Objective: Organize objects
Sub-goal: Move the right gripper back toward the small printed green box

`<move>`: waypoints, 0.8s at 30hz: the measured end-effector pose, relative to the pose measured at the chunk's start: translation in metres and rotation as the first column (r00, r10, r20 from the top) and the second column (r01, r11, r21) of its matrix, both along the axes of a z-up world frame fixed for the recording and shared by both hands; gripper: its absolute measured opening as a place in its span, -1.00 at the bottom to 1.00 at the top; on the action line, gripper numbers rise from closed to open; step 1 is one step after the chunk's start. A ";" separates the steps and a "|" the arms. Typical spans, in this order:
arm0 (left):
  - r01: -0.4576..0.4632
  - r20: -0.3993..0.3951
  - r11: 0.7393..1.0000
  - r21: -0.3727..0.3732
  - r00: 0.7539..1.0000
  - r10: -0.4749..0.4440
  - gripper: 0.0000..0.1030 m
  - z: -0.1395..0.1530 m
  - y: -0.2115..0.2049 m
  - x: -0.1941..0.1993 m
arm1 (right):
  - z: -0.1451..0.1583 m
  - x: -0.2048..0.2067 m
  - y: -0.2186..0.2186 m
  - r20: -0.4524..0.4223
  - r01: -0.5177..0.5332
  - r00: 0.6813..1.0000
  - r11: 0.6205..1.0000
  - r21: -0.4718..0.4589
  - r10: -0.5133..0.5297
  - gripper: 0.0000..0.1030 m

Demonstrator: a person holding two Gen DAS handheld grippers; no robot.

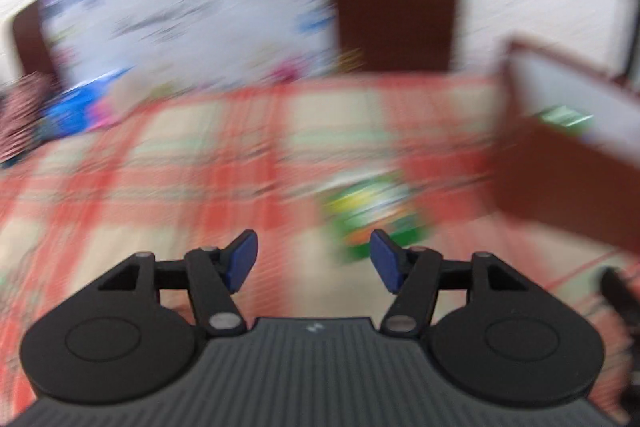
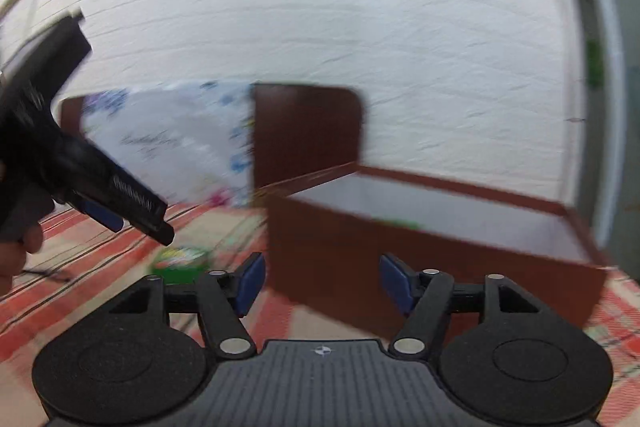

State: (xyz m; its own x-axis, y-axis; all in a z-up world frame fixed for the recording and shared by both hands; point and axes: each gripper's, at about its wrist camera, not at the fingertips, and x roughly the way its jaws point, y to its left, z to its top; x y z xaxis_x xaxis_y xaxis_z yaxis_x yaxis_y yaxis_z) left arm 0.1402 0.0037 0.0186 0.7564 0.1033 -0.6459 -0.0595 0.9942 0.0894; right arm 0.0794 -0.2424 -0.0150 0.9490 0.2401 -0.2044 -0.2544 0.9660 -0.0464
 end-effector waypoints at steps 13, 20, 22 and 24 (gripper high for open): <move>-0.133 0.066 0.988 -0.073 0.988 0.138 1.00 -0.050 0.079 -0.024 | -0.012 0.059 0.092 -0.291 -0.210 0.939 0.976 -0.057 0.184 0.45; -0.114 0.073 0.990 -0.086 0.990 0.121 1.00 -0.053 0.071 -0.024 | -0.014 0.108 0.120 -0.294 -0.163 0.942 0.987 0.010 0.159 0.52; -0.110 0.073 0.990 -0.084 0.990 0.116 1.00 -0.053 0.071 -0.023 | -0.022 0.123 0.132 -0.356 -0.180 0.920 0.983 -0.017 0.163 0.19; -0.108 0.073 0.991 -0.085 0.991 0.114 1.00 -0.053 0.071 -0.022 | -0.024 0.127 0.134 -0.374 -0.188 0.913 0.982 -0.027 0.164 0.19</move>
State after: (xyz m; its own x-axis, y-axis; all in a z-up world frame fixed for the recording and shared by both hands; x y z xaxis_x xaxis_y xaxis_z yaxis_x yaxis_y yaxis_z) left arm 0.1179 0.0747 -0.0347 0.7914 0.1398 -0.5951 -0.1737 0.9848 0.0003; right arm 0.2059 -0.1081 -0.0388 0.7468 0.3724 -0.5510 -0.4307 0.9021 0.0260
